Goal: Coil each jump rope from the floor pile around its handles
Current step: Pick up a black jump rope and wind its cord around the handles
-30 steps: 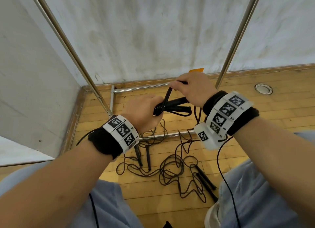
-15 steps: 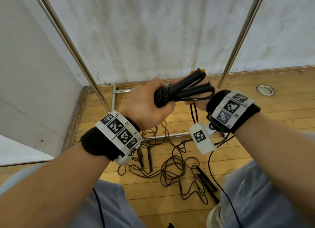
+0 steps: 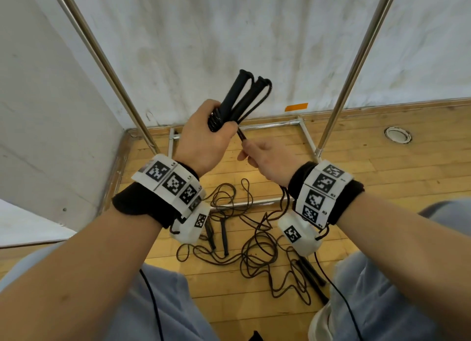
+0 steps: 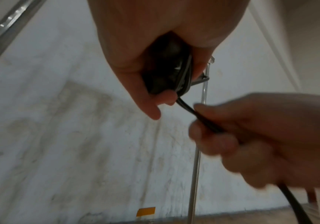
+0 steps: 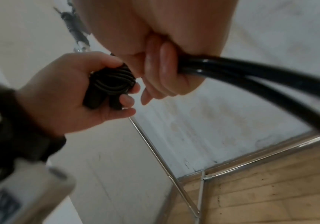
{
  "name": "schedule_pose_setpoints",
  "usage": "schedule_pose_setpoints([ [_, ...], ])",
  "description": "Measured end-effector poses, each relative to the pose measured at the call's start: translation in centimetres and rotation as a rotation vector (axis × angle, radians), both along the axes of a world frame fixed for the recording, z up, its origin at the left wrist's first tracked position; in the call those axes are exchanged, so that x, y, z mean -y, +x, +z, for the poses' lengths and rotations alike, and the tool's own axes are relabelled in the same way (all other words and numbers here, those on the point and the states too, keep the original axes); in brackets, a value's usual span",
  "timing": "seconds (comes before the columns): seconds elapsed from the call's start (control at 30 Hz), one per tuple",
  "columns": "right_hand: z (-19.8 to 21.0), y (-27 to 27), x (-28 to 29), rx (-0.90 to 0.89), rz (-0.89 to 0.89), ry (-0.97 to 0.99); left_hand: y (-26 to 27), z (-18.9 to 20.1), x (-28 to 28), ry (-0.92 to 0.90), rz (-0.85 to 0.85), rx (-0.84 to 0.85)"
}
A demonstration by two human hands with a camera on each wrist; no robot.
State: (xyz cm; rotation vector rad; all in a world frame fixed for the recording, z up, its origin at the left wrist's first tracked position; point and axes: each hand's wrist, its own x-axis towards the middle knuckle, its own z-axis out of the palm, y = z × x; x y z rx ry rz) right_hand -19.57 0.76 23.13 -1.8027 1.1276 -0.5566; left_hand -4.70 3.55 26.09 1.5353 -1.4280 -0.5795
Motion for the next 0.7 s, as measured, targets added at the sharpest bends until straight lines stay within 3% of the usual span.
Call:
schedule_pose_setpoints([
  [0.17,-0.4,-0.2,-0.8,-0.153,-0.059,-0.22,1.2,-0.3,1.0,0.014,0.053,0.094],
  [0.37,1.3,-0.1,-0.6,-0.292,0.014,-0.2,2.3,-1.6,1.3,0.094,0.09,0.396],
  [0.47,2.1,-0.1,-0.6,-0.294,0.043,-0.202,2.5,-2.3,1.4,0.156,0.035,0.588],
  [0.6,2.3,0.3,-1.1,-0.251,0.065,-0.157,1.6,-3.2,1.5,0.254,-0.038,0.722],
  [0.7,2.0,0.6,-1.4,-0.199,0.078,-0.095,0.5,-4.0,1.2,0.22,-0.097,0.799],
])
